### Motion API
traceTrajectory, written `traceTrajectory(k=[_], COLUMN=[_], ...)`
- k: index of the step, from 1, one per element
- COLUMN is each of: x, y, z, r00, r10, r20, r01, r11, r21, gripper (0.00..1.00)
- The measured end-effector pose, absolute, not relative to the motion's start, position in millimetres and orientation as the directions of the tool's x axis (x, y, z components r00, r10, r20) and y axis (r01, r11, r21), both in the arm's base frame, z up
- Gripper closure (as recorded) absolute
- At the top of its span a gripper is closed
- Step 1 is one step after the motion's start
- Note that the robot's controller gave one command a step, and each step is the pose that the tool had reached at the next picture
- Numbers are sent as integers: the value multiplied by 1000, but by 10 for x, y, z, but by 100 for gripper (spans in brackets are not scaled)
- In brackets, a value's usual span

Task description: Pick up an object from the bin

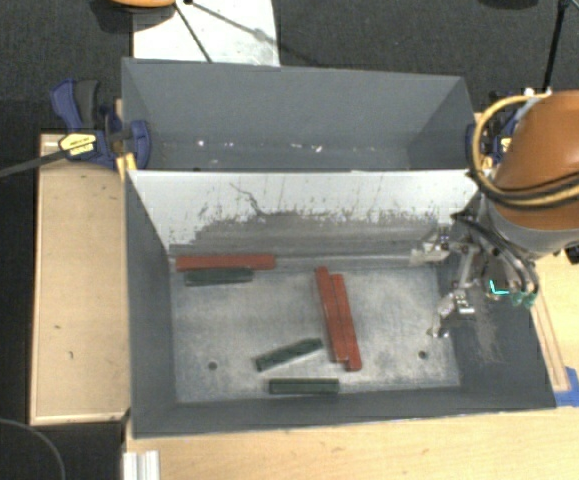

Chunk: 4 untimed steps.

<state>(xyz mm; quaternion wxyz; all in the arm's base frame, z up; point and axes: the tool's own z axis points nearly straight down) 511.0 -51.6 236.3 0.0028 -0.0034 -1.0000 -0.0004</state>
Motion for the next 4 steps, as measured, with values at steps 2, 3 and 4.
traceTrajectory(k=[2, 3, 4], x=[4957, 5018, 5159], y=[5, 133, 395], z=[2048, 1511, 812], r00=[-1000, -1000, -990], r10=[15, 11, -144], r20=[-6, -5, -3], r01=[15, 11, -144], r11=[1000, 1000, 990], r21=[0, 4, 1], gripper=[0, 0, 100])
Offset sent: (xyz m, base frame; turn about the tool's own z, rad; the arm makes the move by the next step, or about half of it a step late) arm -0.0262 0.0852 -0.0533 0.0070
